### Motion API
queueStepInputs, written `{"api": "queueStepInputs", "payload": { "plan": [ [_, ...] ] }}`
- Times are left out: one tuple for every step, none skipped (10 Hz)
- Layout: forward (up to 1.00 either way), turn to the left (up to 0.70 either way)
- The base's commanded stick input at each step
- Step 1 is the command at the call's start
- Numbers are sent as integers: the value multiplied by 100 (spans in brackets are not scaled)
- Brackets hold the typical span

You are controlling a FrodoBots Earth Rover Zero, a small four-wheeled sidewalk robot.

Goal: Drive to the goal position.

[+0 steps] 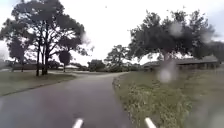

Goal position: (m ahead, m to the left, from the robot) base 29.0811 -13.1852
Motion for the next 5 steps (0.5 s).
{"api": "queueStepInputs", "payload": {
  "plan": [
    [85,34],
    [85,34],
    [85,34],
    [85,34],
    [85,34]
  ]
}}
